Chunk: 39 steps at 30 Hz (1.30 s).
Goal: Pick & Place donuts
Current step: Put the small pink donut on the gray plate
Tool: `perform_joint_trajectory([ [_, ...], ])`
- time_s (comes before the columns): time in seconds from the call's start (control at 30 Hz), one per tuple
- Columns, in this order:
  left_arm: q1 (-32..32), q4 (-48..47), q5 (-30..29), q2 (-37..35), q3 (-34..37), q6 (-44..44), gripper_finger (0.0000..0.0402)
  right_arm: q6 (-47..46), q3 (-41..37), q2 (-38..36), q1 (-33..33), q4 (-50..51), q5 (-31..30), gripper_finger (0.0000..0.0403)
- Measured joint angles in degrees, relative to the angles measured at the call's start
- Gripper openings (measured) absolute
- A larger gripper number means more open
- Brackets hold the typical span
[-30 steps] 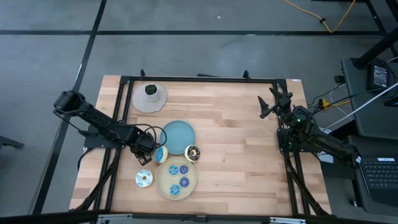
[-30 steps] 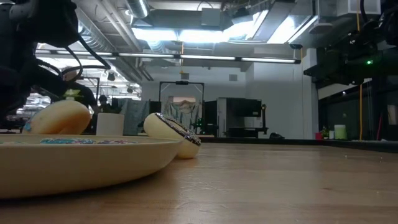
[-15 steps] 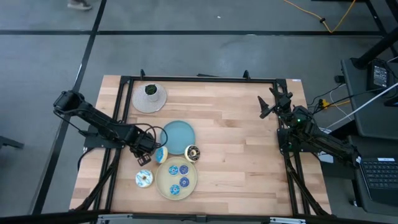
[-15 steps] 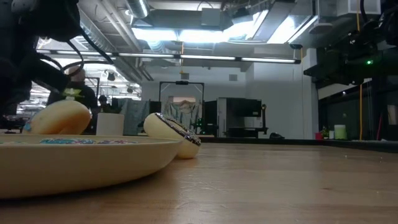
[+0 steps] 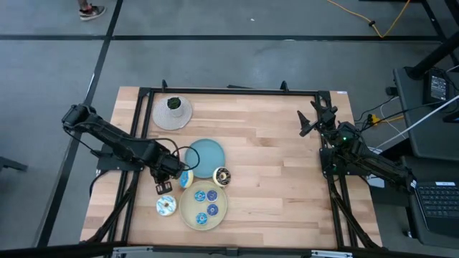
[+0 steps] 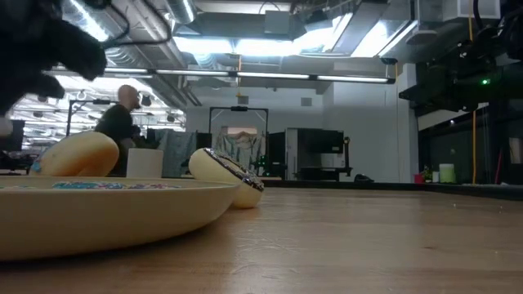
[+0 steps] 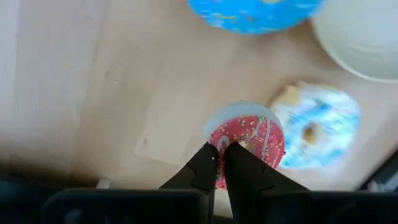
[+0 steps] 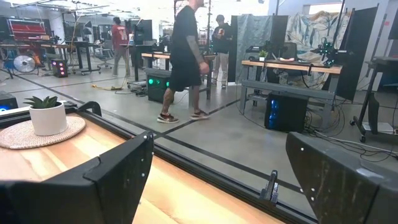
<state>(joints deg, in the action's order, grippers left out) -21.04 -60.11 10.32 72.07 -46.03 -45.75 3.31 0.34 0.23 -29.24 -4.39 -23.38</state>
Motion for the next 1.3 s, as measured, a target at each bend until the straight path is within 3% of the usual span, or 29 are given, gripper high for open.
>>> perform_joint_trajectory([
  [0.6, -9.2, -21.4, -0.3, 0.0, -20.6, 2.0, 0.002, 0.0, 0.0, 0.0, 0.0, 0.0, 0.0, 0.0365],
  [0.9, -15.6, -29.9, -1.8, 0.5, -30.8, -2.4, 0.002, 0.0, 0.0, 0.0, 0.0, 0.0, 0.0, 0.0365],
  [1.3, -22.2, -30.0, 1.3, 6.5, -45.8, -8.0, 0.002, 0.0, 0.0, 0.0, 0.0, 0.0, 0.0, 0.0365],
])
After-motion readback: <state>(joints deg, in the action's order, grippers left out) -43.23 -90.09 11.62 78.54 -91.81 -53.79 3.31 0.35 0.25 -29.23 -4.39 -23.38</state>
